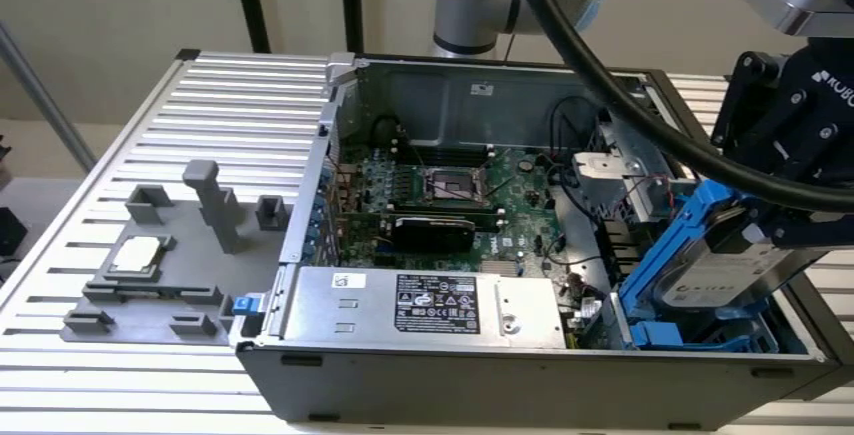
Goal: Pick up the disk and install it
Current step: 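Insert the disk into the insertion slot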
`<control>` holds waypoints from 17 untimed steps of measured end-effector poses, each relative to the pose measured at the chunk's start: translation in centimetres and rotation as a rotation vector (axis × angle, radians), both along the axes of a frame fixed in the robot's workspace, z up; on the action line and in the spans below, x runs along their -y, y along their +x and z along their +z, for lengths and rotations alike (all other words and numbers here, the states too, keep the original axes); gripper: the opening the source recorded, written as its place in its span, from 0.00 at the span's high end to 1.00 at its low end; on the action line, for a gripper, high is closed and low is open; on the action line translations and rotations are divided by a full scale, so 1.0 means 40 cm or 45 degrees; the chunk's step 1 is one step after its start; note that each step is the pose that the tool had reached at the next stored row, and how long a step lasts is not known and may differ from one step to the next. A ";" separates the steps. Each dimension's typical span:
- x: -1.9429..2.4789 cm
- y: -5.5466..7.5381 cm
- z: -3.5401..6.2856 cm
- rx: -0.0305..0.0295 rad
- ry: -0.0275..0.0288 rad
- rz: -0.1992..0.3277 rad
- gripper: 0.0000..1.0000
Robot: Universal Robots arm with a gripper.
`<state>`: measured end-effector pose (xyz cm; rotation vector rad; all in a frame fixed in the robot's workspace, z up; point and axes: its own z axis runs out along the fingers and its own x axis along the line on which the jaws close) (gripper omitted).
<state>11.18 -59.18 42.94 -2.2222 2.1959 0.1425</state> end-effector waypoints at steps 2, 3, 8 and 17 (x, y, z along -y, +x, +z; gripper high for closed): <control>0.001 0.001 0.002 -0.0135 -0.0008 0.000 1.00; 0.002 0.002 0.003 -0.0215 -0.0006 0.000 1.00; 0.006 0.012 0.003 -0.0519 -0.0008 0.000 1.00; 0.009 0.027 -0.011 -0.0676 0.0020 0.000 1.00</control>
